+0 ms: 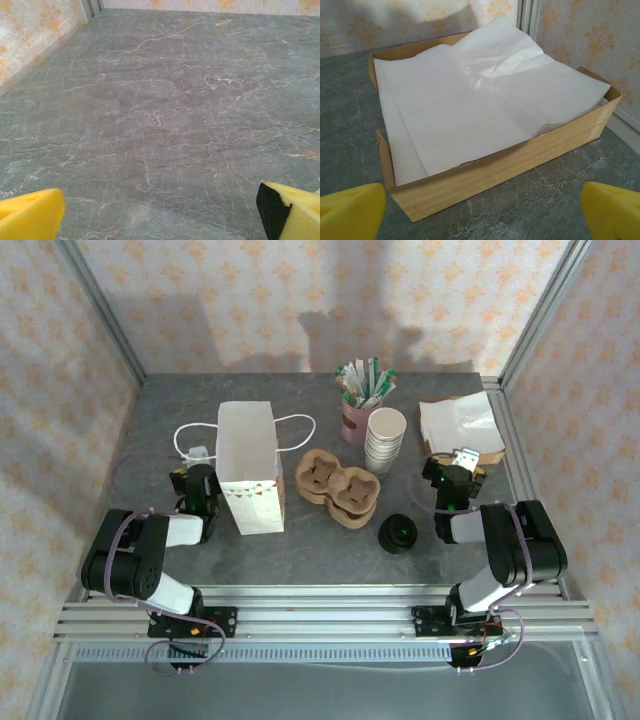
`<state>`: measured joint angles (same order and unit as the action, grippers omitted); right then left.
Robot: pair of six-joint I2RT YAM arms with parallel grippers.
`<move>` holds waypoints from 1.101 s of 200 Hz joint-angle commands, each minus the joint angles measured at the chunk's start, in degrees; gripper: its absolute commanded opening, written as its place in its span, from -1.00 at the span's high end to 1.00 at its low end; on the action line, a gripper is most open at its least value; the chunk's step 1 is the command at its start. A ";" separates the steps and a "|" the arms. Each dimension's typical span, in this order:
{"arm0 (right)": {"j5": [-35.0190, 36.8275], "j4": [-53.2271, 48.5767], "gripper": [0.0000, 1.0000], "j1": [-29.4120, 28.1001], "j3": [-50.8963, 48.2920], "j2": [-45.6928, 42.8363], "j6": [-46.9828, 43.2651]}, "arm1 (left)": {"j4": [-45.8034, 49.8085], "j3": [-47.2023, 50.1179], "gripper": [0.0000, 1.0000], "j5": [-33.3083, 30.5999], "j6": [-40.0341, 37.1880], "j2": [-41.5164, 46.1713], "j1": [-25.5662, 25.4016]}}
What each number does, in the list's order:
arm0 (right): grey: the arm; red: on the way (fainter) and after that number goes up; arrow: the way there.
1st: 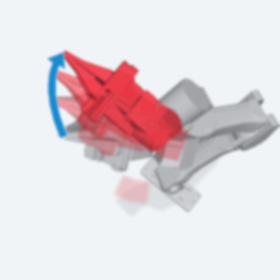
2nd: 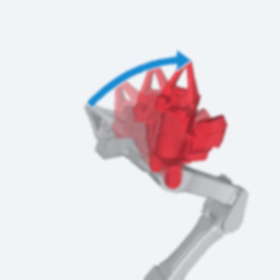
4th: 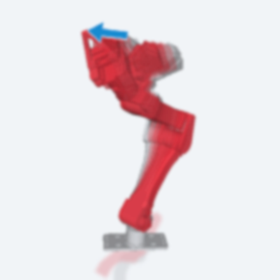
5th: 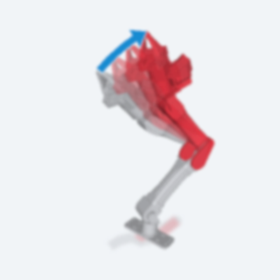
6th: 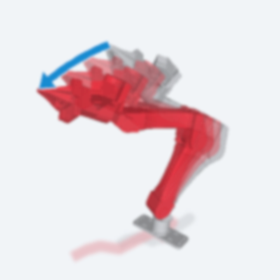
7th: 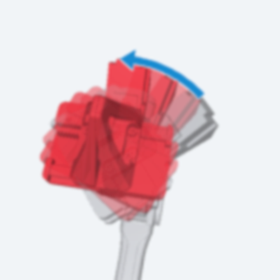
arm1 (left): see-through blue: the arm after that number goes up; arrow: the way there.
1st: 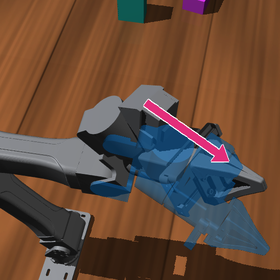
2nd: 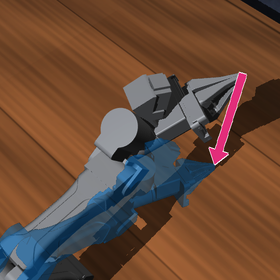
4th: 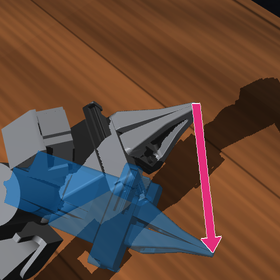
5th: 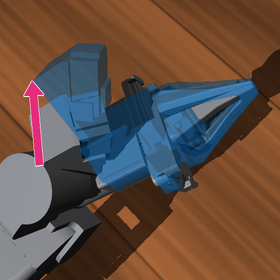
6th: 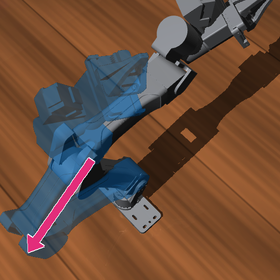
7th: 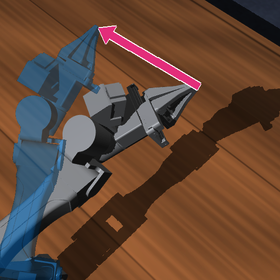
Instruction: Pack the takeout coffee
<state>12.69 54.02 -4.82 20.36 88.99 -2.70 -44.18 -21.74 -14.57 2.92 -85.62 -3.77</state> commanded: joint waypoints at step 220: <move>-2.71 3.60 -0.99 0.14 -2.25 -2.94 -1.39 | -1.18 -1.05 -1.00 -2.15 -0.74 0.24 -0.24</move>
<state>8.99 54.74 -4.82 20.05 88.99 -3.97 -44.18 -21.74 -14.57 2.92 -85.62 -3.77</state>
